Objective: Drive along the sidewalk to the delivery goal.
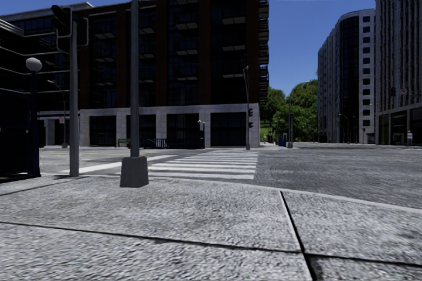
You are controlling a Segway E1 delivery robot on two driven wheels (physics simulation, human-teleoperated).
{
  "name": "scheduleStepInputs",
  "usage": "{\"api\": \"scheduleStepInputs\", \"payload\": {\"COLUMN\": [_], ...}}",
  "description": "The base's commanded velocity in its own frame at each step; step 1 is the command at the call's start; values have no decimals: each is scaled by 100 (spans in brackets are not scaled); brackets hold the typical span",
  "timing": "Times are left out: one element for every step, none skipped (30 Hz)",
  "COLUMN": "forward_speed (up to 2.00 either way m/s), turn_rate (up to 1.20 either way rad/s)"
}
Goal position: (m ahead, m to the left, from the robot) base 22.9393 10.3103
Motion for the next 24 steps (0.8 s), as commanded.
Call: {"api": "scheduleStepInputs", "payload": {"forward_speed": [200, 200, 200, 200, 200, 200, 200, 200, 200, 200, 200, 200, 200, 200, 200, 200, 200, 200, 200, 200, 200, 200, 200, 200], "turn_rate": [0, 0, 0, 0, 0, 0, 0, 0, 0, 0, 0, 0, 0, 0, 0, 0, 0, 0, 0, 0, 0, 0, 0, 0]}}
